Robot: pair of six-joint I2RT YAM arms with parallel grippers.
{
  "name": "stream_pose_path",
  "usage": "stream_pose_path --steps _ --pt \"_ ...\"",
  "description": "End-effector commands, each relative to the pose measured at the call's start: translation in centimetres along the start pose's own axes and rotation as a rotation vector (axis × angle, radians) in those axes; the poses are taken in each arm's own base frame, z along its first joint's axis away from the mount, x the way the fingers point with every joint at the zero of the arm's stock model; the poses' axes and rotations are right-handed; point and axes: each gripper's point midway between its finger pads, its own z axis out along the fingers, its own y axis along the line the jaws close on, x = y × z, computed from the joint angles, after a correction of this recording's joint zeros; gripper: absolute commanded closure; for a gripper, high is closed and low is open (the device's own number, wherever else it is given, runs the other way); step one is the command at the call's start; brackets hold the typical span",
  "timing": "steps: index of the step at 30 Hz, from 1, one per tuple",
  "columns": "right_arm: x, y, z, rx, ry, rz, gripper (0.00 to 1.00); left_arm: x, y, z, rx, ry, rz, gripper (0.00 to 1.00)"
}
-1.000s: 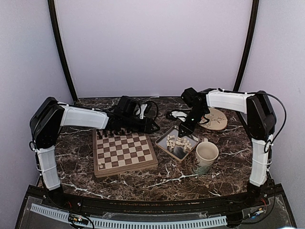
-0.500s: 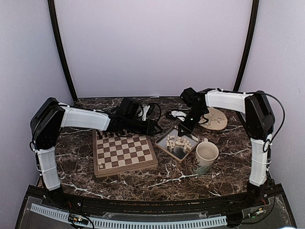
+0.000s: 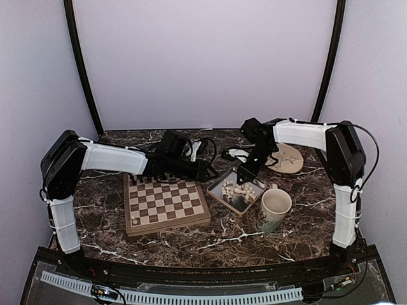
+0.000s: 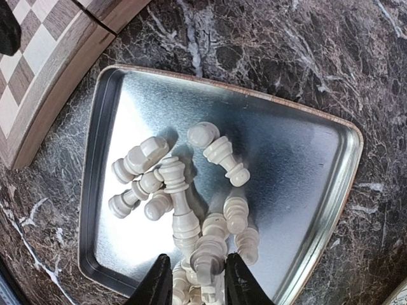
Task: Set up the chess pieces on the board
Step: Pick up the king from the storage box.
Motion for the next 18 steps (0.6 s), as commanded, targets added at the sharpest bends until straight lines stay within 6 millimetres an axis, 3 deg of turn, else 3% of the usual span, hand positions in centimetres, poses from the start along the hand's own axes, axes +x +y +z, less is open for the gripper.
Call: stream_pose_path --steps 1,6,11,18 --pt "0.3 0.1 1.1 -0.002 0.034 0.014 0.72 -0.5 -1.2 -0.5 0.033 -0.017 0.008 0.54" --pt "0.2 -0.3 1.3 0.012 0.041 0.021 0.81 -0.2 -1.1 -0.4 0.033 -0.011 0.005 0.54" --pt "-0.7 0.3 -0.1 0.002 0.0 0.016 0.95 0.4 -1.3 0.3 0.052 0.003 -0.004 0.54" --pt "-1.8 1.9 -2.1 -0.071 -0.069 0.01 1.0 1.8 -2.4 2.3 0.145 0.034 -0.055 0.55"
